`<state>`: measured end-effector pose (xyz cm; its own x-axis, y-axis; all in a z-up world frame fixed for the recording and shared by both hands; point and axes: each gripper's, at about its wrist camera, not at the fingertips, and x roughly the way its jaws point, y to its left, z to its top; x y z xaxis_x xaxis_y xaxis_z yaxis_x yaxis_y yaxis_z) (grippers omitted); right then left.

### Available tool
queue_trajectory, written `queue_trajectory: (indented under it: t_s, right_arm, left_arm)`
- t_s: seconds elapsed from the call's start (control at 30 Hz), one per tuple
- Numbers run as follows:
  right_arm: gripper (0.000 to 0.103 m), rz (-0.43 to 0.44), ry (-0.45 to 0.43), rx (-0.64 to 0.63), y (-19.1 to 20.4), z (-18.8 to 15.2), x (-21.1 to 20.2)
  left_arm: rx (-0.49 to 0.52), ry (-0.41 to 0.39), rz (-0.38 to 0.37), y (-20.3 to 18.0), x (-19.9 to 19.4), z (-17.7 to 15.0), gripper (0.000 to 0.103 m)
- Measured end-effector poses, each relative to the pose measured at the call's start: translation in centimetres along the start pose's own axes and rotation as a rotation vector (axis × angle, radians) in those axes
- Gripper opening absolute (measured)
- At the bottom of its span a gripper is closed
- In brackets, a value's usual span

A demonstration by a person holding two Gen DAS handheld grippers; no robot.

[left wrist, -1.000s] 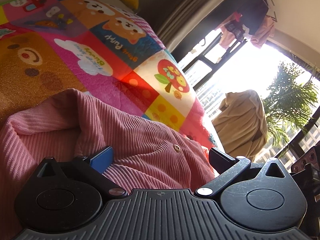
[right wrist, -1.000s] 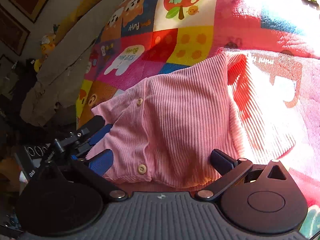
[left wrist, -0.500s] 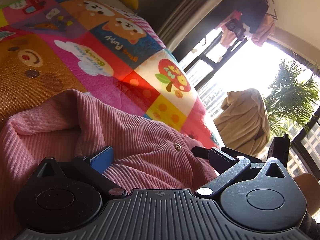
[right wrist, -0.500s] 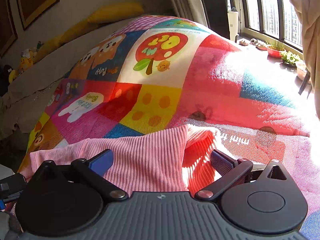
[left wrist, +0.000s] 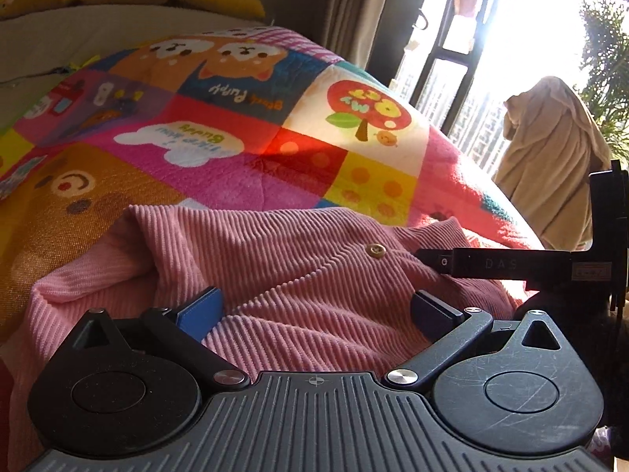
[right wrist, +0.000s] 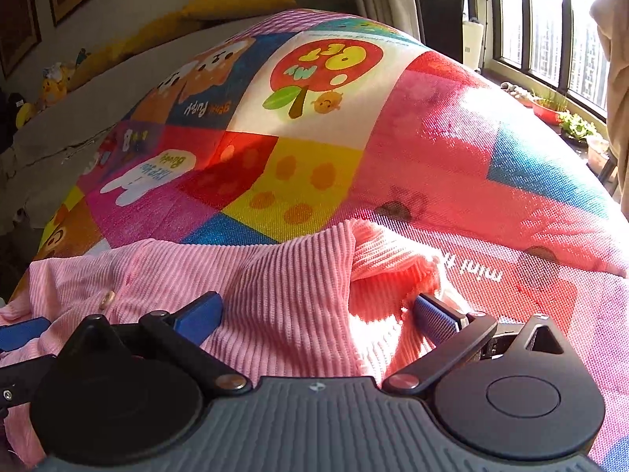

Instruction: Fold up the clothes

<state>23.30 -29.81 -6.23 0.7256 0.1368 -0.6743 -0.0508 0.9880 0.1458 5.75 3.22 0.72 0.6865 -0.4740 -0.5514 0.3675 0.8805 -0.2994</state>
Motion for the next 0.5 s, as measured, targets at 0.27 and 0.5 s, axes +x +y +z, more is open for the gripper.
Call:
queue_trajectory:
  t_s: [0.27, 0.5]
  right_arm:
    - [0.103, 0.087, 0.155, 0.291, -2.7, 1.9, -1.0]
    - [0.103, 0.052, -0.081, 0.398, -1.4, 2.7, -6.6]
  left_arm:
    - [-0.295, -0.113, -0.040, -0.5, -2.8, 0.4, 0.103]
    - [-0.428, -0.251, -0.041, -4.1, -4.0, 0.5, 0.103]
